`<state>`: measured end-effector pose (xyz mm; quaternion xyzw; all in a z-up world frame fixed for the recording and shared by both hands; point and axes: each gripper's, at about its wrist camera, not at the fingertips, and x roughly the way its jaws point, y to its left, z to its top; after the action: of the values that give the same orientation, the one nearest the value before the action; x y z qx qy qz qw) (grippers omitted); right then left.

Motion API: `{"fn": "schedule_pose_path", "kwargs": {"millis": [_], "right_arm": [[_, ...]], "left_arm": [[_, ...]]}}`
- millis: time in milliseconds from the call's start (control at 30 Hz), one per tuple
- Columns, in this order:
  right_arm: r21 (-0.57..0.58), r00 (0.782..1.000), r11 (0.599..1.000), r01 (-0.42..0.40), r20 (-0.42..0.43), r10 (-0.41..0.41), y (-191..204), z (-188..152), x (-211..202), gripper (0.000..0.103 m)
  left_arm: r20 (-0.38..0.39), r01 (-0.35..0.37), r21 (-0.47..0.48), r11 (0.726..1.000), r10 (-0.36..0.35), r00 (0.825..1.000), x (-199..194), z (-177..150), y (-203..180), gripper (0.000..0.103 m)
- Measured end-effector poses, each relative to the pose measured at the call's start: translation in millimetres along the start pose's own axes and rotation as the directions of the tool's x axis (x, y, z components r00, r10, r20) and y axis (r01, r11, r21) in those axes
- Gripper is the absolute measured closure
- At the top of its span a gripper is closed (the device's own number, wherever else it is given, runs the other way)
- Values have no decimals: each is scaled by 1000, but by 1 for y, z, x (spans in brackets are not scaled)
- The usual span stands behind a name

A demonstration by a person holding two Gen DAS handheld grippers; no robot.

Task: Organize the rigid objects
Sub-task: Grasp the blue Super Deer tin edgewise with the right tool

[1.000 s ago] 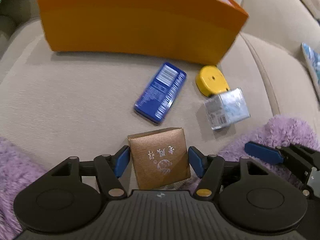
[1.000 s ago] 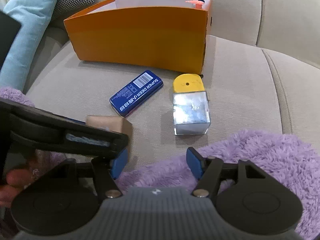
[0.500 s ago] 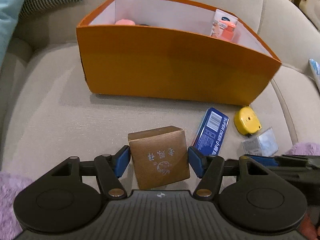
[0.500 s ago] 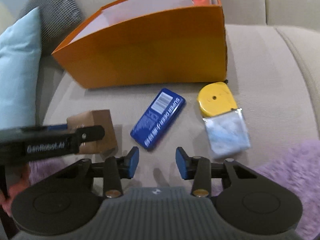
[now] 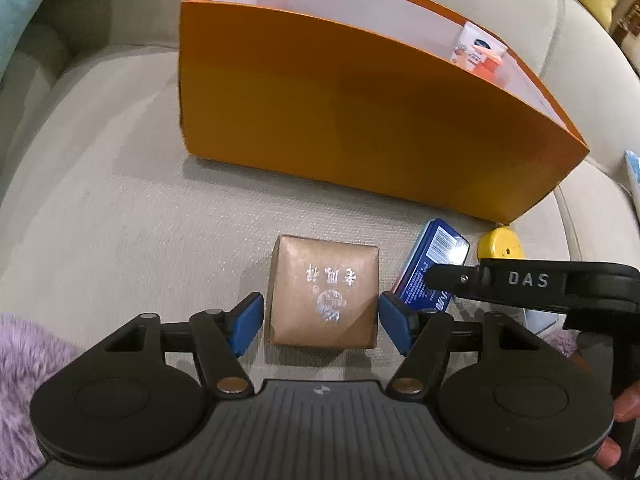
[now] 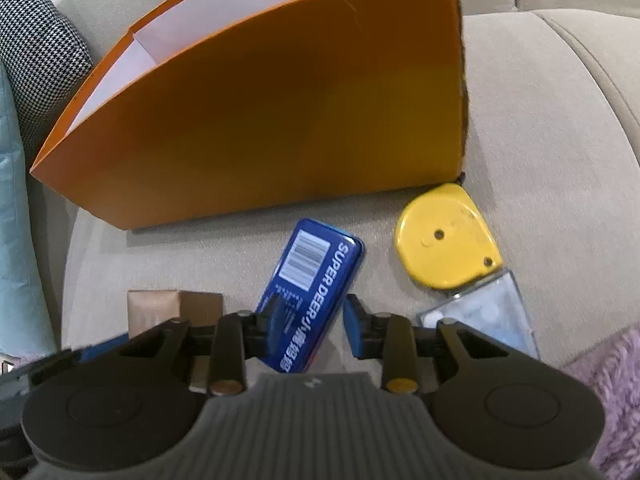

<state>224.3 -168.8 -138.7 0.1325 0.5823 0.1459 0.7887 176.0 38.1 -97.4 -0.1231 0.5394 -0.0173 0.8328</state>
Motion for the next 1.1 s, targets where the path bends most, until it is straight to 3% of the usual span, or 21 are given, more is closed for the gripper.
{"fn": "schedule_pose_path", "kwargs": {"millis": [333, 500, 533, 567, 667, 733, 800, 867, 1100], "right_arm": [[-96, 1000, 995, 17, 20, -15, 17, -2, 10, 58], [-110, 999, 994, 16, 43, -11, 20, 2, 5, 78], [-127, 999, 992, 26, 44, -21, 21, 2, 4, 97], [-146, 998, 989, 39, 48, -32, 22, 2, -1, 103], [-158, 1000, 987, -12, 23, 16, 28, 0, -6, 103], [-160, 1000, 987, -3, 29, 8, 30, -1, -6, 103], [-149, 999, 989, 10, 38, -5, 28, -1, -7, 95], [-121, 1000, 993, 5, 22, -2, 22, 1, -5, 77], [2, 996, 997, -77, -42, 77, 3, 4, 14, 62]], "left_arm": [[21, -22, 42, 999, 21, 1000, 0, -1, -10, 34], [29, -11, 29, 1000, 10, 1000, -2, -2, -6, 34], [30, -6, 20, 1000, 6, 1000, -2, -1, -5, 34], [30, -1, 12, 1000, 0, 1000, -2, -1, -3, 34], [34, 2, 5, 1000, -2, 999, -2, -1, 0, 34], [38, -3, 1, 1000, 3, 999, -2, -2, 3, 34], [45, -14, 2, 1000, 14, 999, -1, -5, 7, 34], [48, -6, -14, 1000, 7, 999, 0, -7, 13, 34], [56, 7, -26, 1000, -5, 998, 5, -6, 18, 34]]}}
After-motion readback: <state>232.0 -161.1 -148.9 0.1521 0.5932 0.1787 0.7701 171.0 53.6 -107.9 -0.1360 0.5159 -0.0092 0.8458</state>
